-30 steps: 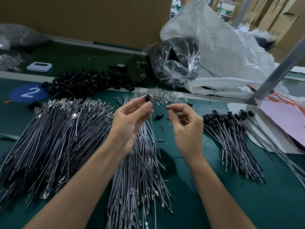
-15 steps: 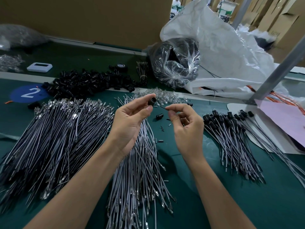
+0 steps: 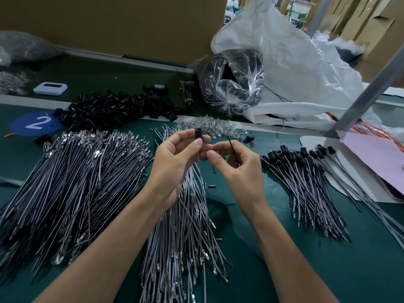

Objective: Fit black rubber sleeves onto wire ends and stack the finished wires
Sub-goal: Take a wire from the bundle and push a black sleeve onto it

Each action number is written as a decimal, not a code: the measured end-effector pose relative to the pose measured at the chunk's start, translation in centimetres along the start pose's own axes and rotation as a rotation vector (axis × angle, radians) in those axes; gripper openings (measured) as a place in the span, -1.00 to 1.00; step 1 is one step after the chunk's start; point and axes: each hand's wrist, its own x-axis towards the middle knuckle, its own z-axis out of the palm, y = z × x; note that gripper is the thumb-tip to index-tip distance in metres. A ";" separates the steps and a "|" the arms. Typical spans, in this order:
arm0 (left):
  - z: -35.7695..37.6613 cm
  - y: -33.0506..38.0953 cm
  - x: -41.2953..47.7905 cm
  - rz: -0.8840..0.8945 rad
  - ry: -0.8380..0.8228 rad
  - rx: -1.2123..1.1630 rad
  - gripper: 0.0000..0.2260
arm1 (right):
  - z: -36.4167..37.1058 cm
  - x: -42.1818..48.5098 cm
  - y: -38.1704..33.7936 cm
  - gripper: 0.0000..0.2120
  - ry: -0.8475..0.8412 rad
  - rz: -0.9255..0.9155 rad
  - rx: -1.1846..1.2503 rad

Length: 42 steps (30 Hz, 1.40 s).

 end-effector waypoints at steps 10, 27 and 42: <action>-0.2 0.2 0.0 -0.029 0.011 0.013 -0.86 | 0.0 0.2 0.1 -0.83 0.104 0.039 0.026; -0.9 1.3 0.1 -0.103 -0.077 0.250 -0.81 | -0.5 -0.2 -0.4 -0.90 0.240 -0.269 -0.352; -0.9 0.7 0.2 -0.119 -0.101 0.234 -0.81 | -0.5 0.0 -0.4 -0.89 0.228 -0.273 -0.337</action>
